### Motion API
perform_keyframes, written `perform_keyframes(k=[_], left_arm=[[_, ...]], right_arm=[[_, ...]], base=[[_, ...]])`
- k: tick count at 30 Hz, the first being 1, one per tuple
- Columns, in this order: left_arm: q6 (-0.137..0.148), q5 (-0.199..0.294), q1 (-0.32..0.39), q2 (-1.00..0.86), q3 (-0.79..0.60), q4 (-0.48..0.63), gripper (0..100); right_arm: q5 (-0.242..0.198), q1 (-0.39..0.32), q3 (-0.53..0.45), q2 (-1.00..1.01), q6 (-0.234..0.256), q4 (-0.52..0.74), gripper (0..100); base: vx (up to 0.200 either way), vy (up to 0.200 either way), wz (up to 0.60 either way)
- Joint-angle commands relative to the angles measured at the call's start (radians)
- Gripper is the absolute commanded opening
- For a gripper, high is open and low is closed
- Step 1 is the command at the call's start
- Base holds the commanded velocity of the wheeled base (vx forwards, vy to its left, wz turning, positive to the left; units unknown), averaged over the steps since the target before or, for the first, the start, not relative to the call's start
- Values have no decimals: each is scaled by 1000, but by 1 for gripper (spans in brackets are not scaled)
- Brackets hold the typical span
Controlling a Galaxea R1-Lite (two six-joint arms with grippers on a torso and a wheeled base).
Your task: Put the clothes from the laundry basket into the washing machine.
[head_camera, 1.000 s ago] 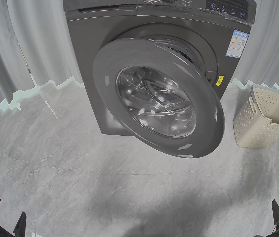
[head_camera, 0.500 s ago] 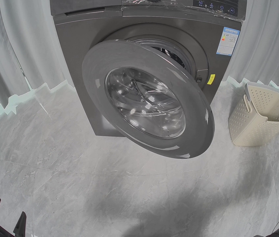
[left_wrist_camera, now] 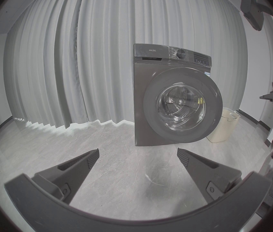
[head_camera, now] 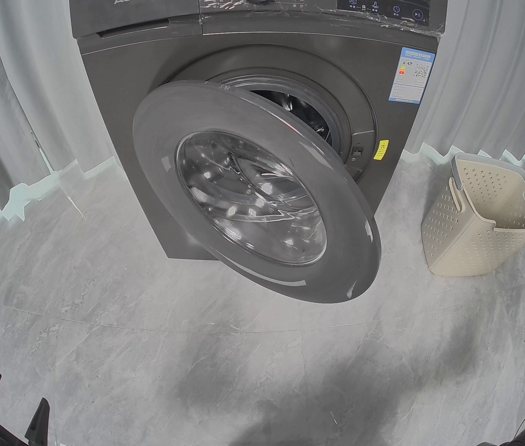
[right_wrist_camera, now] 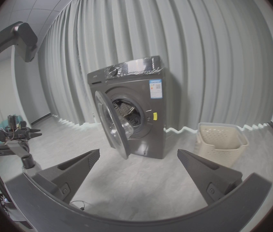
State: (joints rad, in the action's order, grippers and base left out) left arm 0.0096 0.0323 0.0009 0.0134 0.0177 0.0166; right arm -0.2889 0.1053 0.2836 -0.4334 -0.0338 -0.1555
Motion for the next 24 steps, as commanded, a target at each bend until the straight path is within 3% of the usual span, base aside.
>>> perform_keyframes(k=[1, 4, 5, 7, 10, 15, 24], left_arm=[[0, 0, 1, -12, -12, 0, 100], [0, 0, 1, -12, -12, 0, 100], [0, 0, 1, -12, -12, 0, 100], [-2, 0, 1, -12, -12, 0, 100], [-2, 0, -1, -12, -12, 0, 100], [-2, 0, -1, -12, -12, 0, 100], [-2, 0, -1, -12, -12, 0, 100]], right_arm=[[-98, 169, 49, -524, -37, -240, 100], [11, 297, 94, -671, 91, -355, 100], [19, 310, 97, -680, 101, -364, 100], [80, 399, 109, -742, 169, -435, 100], [119, 436, 111, -795, 172, -492, 100], [123, 445, 127, -866, 172, -541, 100], [146, 435, 172, -984, 170, -634, 100]], base=[[0, 0, 0], [0, 0, 0], [0, 0, 0], [100, 0, 0], [200, 0, 0], [200, 0, 0], [0, 0, 0]])
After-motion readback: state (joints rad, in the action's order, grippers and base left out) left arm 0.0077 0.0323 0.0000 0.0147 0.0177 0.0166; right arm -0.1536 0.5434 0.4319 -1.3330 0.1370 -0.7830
